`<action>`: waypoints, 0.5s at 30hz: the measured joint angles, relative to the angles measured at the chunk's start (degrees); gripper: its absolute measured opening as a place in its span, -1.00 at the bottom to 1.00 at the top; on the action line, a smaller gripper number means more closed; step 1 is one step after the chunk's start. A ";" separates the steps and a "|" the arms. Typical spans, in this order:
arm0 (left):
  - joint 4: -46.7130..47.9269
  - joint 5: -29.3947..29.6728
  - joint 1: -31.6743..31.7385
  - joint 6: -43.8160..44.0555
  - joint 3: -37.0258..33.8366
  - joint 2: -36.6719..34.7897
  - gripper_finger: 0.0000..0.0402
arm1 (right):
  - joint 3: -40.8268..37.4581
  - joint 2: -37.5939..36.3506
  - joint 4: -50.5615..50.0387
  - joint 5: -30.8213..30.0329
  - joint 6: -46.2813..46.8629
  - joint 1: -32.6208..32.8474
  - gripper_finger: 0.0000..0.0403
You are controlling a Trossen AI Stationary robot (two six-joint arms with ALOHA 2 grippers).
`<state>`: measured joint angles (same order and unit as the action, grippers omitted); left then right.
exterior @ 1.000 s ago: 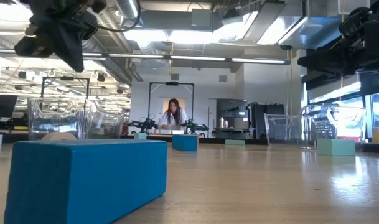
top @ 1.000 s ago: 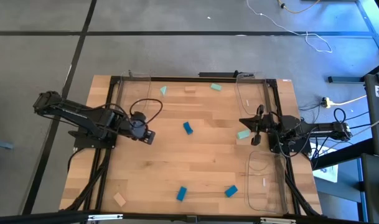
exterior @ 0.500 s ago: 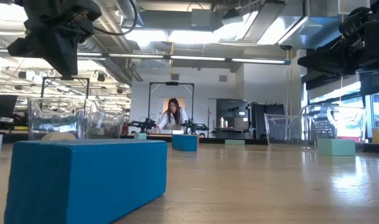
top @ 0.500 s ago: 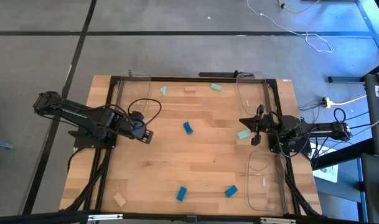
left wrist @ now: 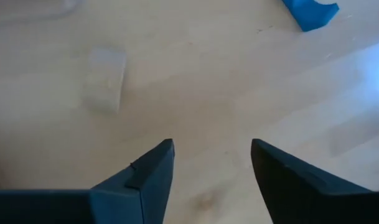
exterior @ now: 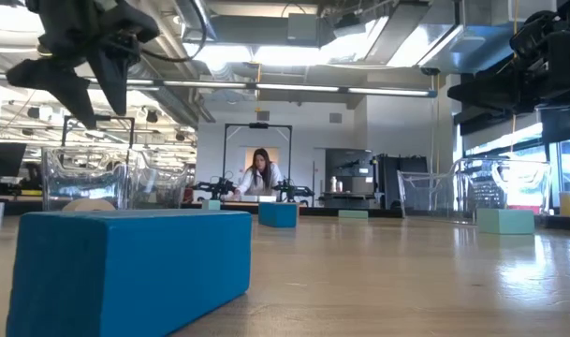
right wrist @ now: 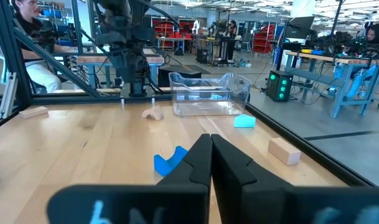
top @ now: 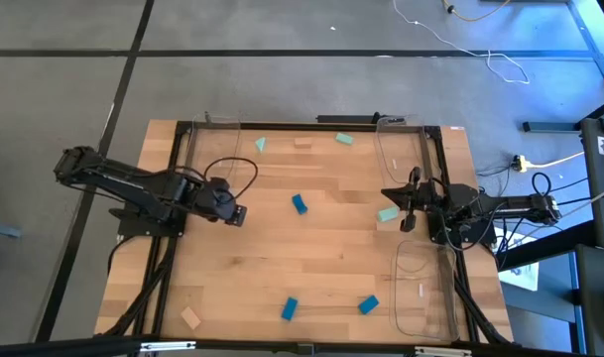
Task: Sort & place blocks by color
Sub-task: Put the middle left brown block into the top left transparent bin
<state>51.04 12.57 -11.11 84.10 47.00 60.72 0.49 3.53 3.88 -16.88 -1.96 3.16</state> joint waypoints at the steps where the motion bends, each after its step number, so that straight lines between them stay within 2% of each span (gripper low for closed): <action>1: 0.07 0.02 0.25 -0.43 0.00 0.61 0.04 | 0.00 0.00 0.00 0.00 -0.02 0.00 -0.95; 7: 1.09 0.02 2.92 -0.91 0.00 5.38 0.03 | 0.00 0.00 0.00 0.01 -0.02 0.00 -0.95; 15: 2.12 0.11 7.33 -6.81 0.00 12.50 0.02 | 0.00 0.00 0.00 0.01 -0.02 0.01 -0.95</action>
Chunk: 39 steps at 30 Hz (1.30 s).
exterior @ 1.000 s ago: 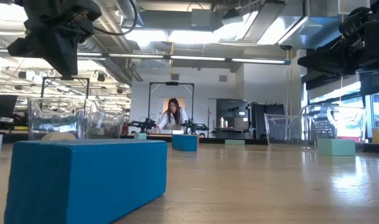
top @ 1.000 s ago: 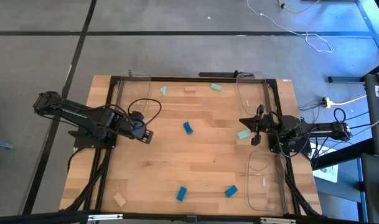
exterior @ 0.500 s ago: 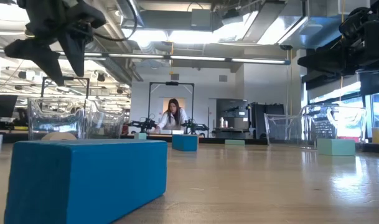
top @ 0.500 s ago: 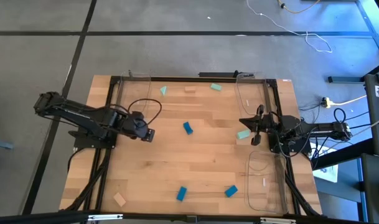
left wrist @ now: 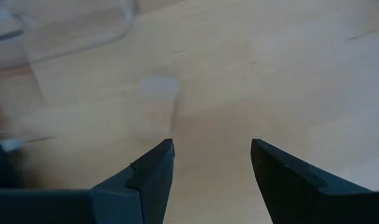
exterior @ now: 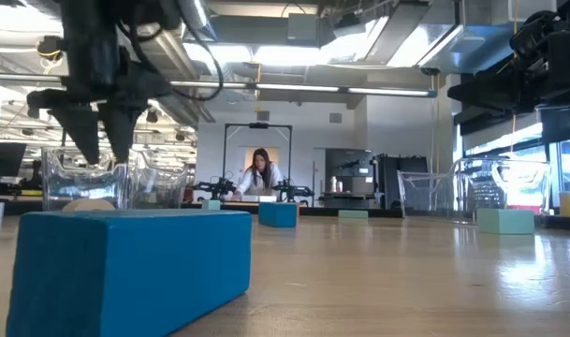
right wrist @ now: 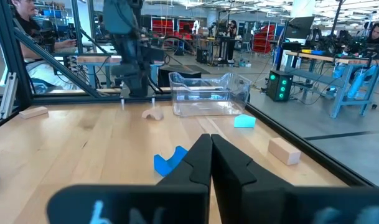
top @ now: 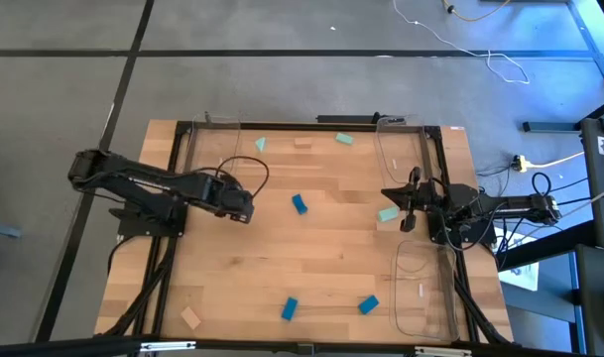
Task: Sort & place blocks by color
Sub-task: Put the middle left brown block into the top left transparent bin
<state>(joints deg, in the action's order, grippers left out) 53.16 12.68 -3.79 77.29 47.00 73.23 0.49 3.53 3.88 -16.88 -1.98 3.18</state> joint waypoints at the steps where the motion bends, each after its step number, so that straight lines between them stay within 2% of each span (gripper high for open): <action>1: 0.18 0.03 0.29 -0.22 0.00 1.13 0.02 | 0.00 0.00 0.00 0.00 0.00 -0.02 -0.95; 9: 2.01 1.14 1.78 -1.02 0.00 9.35 0.02 | 0.02 0.00 0.00 0.01 0.00 -0.01 -0.95; 17: 3.35 3.13 3.16 -3.36 0.00 13.87 0.02 | 0.02 0.00 0.00 0.43 0.00 0.00 -0.95; 27: 4.86 4.15 6.46 -6.30 0.00 13.84 0.02 | 0.02 0.00 0.00 0.43 0.00 0.00 -0.95; 39: 4.58 1.43 8.19 -6.05 0.00 13.84 0.02 | 0.02 0.00 0.00 0.43 0.00 0.00 -0.95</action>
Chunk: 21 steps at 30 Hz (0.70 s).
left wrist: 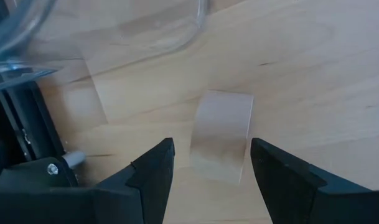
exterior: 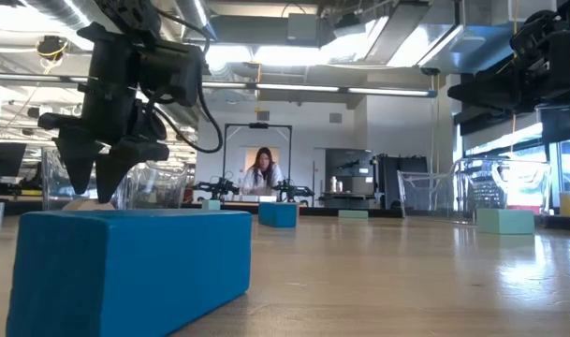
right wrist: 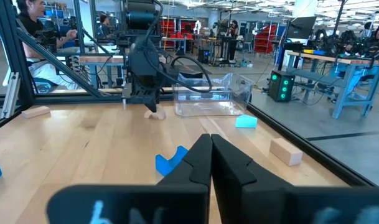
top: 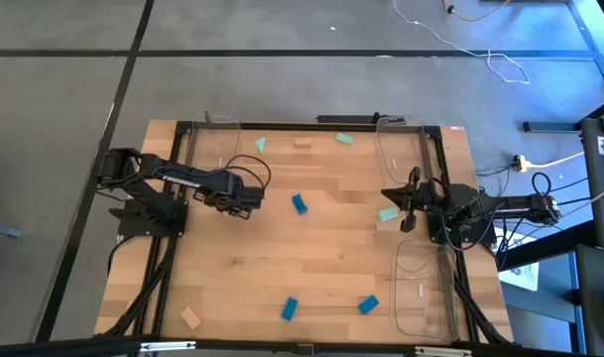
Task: Sort & place blocks by color
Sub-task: Put the middle left brown block into the top left transparent bin
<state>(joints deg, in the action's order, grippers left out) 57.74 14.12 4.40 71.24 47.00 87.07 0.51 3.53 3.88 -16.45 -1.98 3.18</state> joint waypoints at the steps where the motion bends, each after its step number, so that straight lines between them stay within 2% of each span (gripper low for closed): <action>1: 0.00 -0.19 0.00 0.17 -0.02 0.00 0.02 | 0.00 0.00 0.00 0.02 0.00 -0.02 -0.95; 12: -8.81 -0.06 -0.02 1.60 -5.91 -0.04 0.02 | 0.00 0.00 0.00 0.02 0.00 -0.01 -0.95; 21: -9.46 0.95 -0.06 0.12 -7.32 -0.22 -0.01 | 0.00 0.00 0.00 0.02 0.00 -0.02 -0.95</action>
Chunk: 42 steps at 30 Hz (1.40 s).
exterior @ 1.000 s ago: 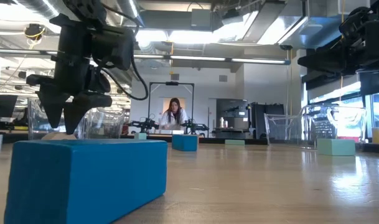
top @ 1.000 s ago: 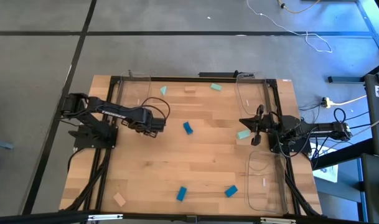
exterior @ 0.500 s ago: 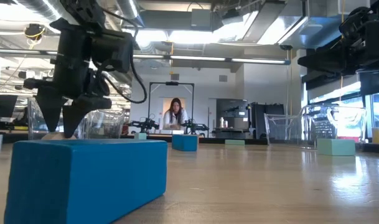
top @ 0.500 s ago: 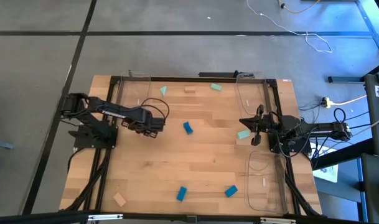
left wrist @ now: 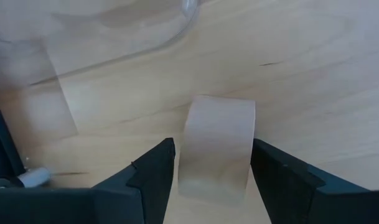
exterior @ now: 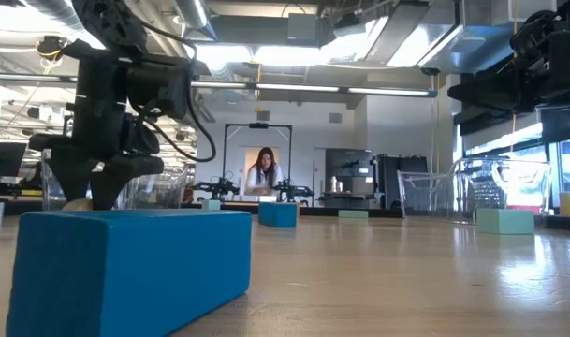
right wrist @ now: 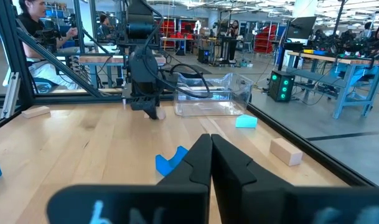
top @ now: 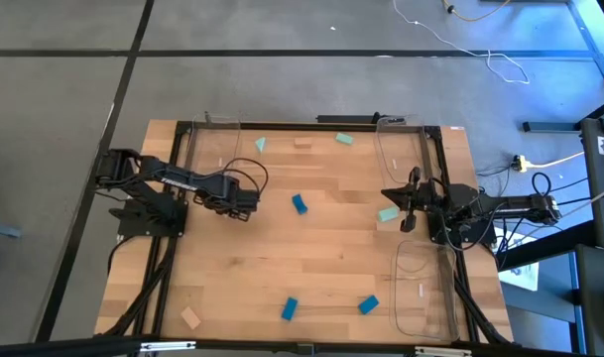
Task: Sort & place blocks by color
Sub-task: Put the middle left brown block into the top left transparent bin
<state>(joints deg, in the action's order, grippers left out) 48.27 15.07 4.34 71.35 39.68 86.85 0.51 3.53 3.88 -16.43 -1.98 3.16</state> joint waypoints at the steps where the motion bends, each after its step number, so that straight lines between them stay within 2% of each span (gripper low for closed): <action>1: -0.06 0.00 0.00 -0.32 -0.02 0.02 -0.04 | 0.00 0.00 0.00 0.00 0.00 0.01 -0.95; 8: -0.44 -0.24 0.00 -3.12 -0.04 0.09 -0.37 | 0.00 0.00 -0.02 0.00 0.00 0.00 -0.95; 18: -0.99 0.18 -0.70 -6.75 2.13 0.44 -0.37 | 0.00 0.00 -0.02 0.00 0.20 0.02 -0.95; 25: -0.87 1.61 -1.43 -11.26 9.19 0.39 -0.37 | 0.00 -0.02 0.06 1.73 9.25 0.02 -0.95; 30: 1.41 3.41 -1.22 -14.35 15.74 0.32 -0.37 | 0.00 -0.02 0.24 11.48 9.48 0.02 -0.95; 34: 6.86 8.39 -0.83 -16.54 22.23 0.31 -0.37 | 0.00 -0.02 0.22 15.13 10.94 0.03 -0.95; 38: 15.95 12.66 1.35 -16.66 28.88 0.26 -0.37 | 0.00 -0.02 0.20 15.06 10.80 0.04 -0.95; 42: 23.76 13.93 5.27 -18.07 35.03 0.22 -0.37 | 0.00 -0.02 0.17 15.08 10.78 0.04 -0.95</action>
<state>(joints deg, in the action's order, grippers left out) 72.04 29.00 9.61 53.29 74.71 87.07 0.51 3.51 4.05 -1.35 8.80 3.20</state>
